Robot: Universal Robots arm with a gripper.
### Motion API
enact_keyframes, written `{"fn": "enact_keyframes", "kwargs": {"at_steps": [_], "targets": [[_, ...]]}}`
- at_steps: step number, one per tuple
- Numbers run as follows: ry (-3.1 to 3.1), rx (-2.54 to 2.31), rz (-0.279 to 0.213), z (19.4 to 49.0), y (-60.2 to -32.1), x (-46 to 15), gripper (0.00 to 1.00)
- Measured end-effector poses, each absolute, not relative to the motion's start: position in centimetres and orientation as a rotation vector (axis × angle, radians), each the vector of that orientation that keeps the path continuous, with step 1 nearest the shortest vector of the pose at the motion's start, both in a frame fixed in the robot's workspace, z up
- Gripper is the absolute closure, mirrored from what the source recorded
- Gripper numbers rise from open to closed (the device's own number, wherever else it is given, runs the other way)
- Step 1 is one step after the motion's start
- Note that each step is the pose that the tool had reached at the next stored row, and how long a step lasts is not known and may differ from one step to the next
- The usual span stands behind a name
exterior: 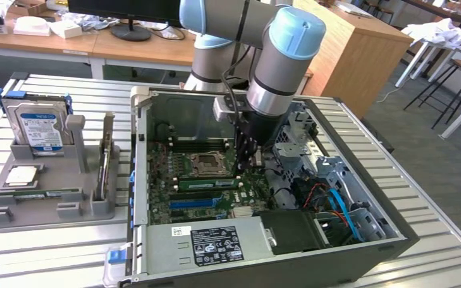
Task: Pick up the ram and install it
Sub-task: 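Press down the ram until it locks into place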
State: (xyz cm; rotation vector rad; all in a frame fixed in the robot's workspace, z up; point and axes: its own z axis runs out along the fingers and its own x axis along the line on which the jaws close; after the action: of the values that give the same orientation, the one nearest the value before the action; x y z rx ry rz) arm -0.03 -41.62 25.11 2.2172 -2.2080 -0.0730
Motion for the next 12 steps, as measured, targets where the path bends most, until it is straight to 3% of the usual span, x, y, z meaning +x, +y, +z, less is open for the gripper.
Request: {"fn": "enact_keyframes", "kwargs": {"at_steps": [12], "targets": [[-2.208, 2.217, -0.074, 25.09, -41.62, 0.46, 0.90]]}}
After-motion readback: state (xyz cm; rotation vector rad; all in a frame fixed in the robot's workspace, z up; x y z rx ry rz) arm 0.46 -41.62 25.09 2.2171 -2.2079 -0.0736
